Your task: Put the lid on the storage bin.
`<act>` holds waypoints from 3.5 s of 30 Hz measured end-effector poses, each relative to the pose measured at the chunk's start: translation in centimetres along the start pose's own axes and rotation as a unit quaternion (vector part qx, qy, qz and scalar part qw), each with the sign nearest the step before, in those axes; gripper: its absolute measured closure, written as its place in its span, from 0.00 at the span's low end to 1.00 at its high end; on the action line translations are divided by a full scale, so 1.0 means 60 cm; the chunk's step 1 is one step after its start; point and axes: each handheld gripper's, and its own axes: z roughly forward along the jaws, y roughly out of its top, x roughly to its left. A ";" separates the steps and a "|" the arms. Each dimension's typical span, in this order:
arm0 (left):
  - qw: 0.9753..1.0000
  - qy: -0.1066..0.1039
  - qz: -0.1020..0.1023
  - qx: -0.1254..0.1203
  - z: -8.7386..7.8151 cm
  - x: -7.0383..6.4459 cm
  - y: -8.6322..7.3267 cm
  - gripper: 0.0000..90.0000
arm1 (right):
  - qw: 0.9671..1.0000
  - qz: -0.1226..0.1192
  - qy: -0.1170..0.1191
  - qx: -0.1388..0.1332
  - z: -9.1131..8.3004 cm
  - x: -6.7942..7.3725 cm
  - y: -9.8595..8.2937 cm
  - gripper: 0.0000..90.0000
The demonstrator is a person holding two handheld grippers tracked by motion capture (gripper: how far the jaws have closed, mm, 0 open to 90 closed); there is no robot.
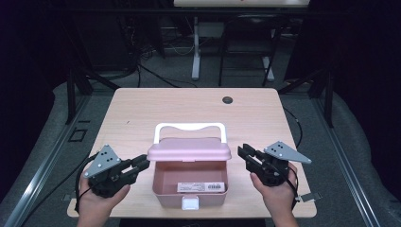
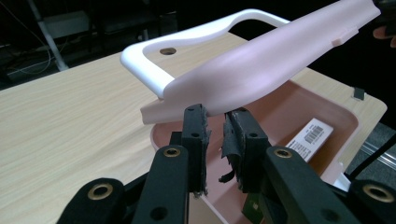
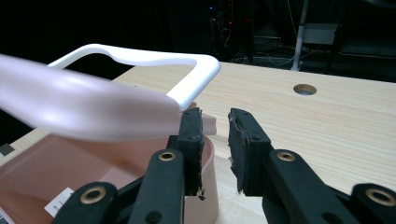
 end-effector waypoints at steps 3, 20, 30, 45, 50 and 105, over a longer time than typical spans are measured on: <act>1.000 -0.004 -0.002 0.001 -0.003 -0.003 -0.011 0.86 | 1.000 0.002 0.000 -0.002 -0.001 -0.002 0.000 0.82; 1.000 -0.009 -0.010 0.001 -0.006 -0.016 -0.046 0.86 | 1.000 0.014 0.006 0.006 0.005 -0.009 -0.004 0.81; 1.000 -0.007 -0.009 0.006 -0.004 -0.019 -0.055 0.87 | 1.000 0.016 0.009 0.010 0.006 -0.010 -0.005 0.80; 1.000 -0.005 -0.007 0.010 -0.003 -0.025 -0.071 0.87 | 1.000 0.002 0.012 0.001 0.011 -0.004 0.022 0.80; 1.000 -0.005 -0.009 0.012 -0.003 -0.027 -0.075 0.87 | 1.000 -0.004 0.018 0.011 0.020 -0.001 0.042 0.80; 0.999 -0.017 -0.014 0.026 0.008 -0.034 -0.123 0.87 | 0.996 0.019 0.062 0.061 0.086 0.014 0.006 0.73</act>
